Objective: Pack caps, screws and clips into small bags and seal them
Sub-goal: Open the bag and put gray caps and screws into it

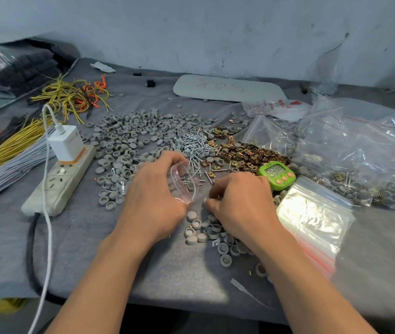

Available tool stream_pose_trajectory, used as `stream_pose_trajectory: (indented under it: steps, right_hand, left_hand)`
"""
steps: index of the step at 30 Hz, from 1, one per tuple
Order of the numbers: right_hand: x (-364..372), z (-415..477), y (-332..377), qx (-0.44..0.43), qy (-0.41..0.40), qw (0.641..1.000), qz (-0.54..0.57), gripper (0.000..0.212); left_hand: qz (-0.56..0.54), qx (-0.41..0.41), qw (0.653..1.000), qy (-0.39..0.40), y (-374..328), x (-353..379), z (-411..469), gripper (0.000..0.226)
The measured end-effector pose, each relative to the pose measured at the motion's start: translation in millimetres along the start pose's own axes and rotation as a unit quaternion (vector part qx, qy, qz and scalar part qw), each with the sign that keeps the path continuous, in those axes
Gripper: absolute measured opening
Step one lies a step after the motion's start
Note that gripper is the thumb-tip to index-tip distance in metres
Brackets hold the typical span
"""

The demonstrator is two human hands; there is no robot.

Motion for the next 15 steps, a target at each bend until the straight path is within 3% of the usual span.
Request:
stream_pose_trajectory:
  steps: [6, 11, 15]
  right_hand:
    - [-10.6, 0.0, 0.4, -0.011, -0.066, 0.974, 0.217, 0.009]
    - [-1.8, -0.6, 16.5, -0.058, -0.034, 0.962, 0.265, 0.015]
    - [-11.5, -3.0, 9.3, -0.034, -0.086, 0.954, 0.284, 0.011]
  left_hand:
    - [0.060, 0.026, 0.998, 0.000, -6.8, 7.2, -3.3, 0.061]
    - [0.033, 0.029, 0.999, 0.025, -11.3, 11.4, -3.3, 0.055]
    - [0.019, -0.005, 1.000, 0.001, -2.8, 5.7, -0.8, 0.059]
Point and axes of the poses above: each hand's wrist, its own z-axis towards the middle knuckle, its own x-axis out of the palm, y = z × x, the point moved 6 cm from there along z, towards the middle knuckle, and after that the axes turned 3 degrees about -x, right-handed, at the moved point
